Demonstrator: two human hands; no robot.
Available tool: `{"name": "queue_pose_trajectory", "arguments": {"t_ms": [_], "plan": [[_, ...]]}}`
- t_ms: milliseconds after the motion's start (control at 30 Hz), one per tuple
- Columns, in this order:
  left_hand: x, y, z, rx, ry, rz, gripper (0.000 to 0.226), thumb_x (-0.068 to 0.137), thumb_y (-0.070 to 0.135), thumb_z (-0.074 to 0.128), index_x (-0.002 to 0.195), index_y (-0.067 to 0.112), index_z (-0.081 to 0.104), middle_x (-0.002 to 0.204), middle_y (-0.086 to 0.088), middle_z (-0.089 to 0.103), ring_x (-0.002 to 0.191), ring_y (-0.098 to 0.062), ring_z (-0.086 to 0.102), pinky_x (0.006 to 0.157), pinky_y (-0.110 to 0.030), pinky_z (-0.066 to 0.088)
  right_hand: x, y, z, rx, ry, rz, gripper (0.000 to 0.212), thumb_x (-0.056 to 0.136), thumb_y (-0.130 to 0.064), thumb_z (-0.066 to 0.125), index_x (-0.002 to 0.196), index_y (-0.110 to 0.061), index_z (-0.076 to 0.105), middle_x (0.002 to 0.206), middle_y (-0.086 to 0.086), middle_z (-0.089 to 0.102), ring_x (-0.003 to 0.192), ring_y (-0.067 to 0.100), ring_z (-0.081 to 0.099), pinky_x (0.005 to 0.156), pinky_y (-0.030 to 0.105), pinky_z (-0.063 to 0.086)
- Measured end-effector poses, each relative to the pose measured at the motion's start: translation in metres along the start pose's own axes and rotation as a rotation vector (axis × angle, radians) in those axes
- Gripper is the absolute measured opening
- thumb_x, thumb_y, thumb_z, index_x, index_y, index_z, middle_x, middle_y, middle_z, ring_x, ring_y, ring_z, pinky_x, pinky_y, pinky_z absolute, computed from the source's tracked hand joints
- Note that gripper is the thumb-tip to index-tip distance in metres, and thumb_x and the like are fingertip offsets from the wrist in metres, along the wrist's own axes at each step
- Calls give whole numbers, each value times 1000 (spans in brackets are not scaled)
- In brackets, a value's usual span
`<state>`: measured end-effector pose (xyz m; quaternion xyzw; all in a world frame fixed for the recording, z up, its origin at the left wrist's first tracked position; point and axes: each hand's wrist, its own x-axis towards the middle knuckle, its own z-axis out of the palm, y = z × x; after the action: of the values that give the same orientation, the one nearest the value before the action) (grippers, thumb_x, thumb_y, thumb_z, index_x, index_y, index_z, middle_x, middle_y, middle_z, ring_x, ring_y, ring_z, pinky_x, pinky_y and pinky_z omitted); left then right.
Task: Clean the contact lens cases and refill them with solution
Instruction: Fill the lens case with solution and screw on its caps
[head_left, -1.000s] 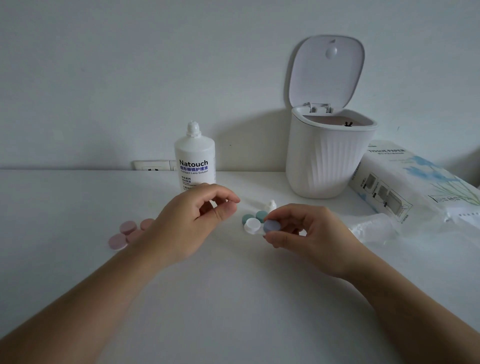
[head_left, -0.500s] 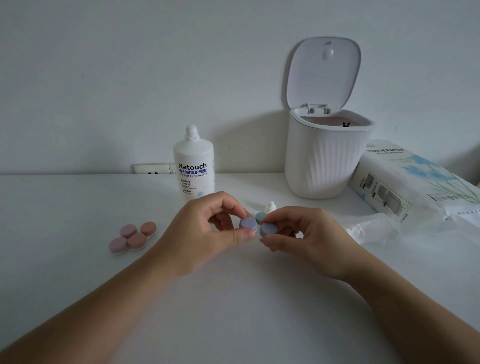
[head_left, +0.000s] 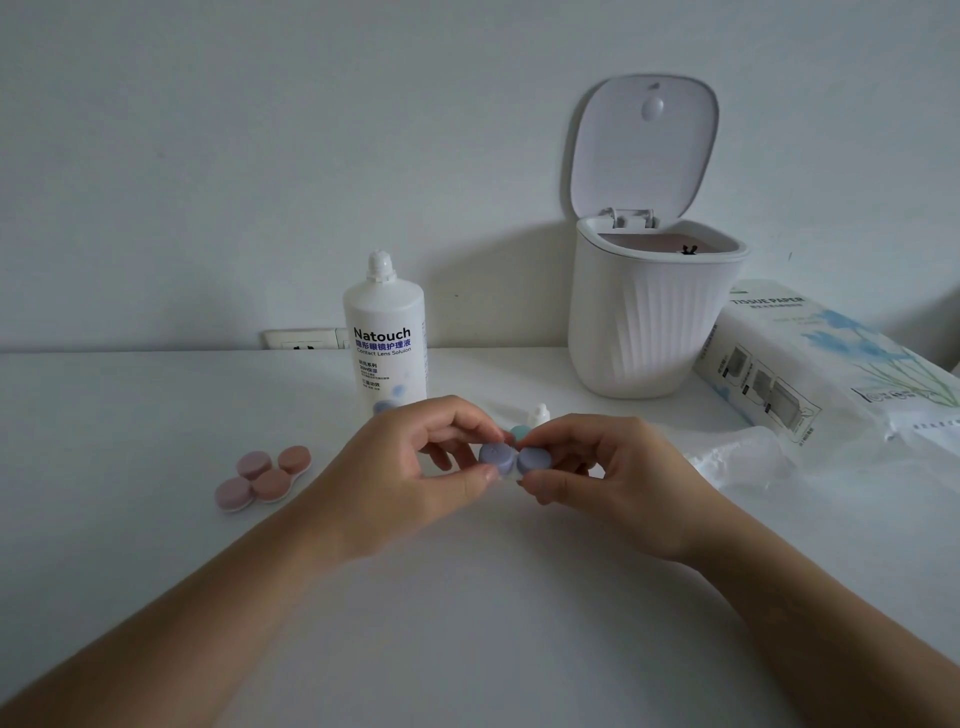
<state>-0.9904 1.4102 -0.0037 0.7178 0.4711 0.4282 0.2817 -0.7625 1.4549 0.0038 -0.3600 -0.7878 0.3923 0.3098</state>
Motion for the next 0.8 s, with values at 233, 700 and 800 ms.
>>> {"name": "queue_pose_trajectory", "arguments": {"t_ms": [233, 700, 800], "plan": [[-1, -1, 3, 114, 104, -30, 29, 70, 41, 87, 86, 30, 66, 70, 24, 59, 57, -2, 46, 53, -11, 37, 0, -1, 1, 3, 4, -2, 19, 84, -16, 80, 101, -23, 75, 81, -3, 76, 75, 18, 70, 75, 29, 55], [-1, -4, 2, 78, 61, -66, 40, 67, 57, 77, 99, 35, 67, 84, 14, 65, 60, -8, 46, 56, -24, 44, 0, 1, 0, -18, 5, -16, 19, 85, -21, 80, 101, -28, 75, 83, -5, 77, 76, 17, 71, 78, 37, 57], [-1, -3, 1, 124, 64, -74, 34, 71, 54, 75, 94, 30, 67, 65, 1, 56, 58, -21, 46, 54, -24, 39, 1, 1, 0, -22, 7, -9, 20, 84, -22, 81, 102, -29, 75, 85, -8, 77, 77, 13, 71, 79, 35, 56]]}}
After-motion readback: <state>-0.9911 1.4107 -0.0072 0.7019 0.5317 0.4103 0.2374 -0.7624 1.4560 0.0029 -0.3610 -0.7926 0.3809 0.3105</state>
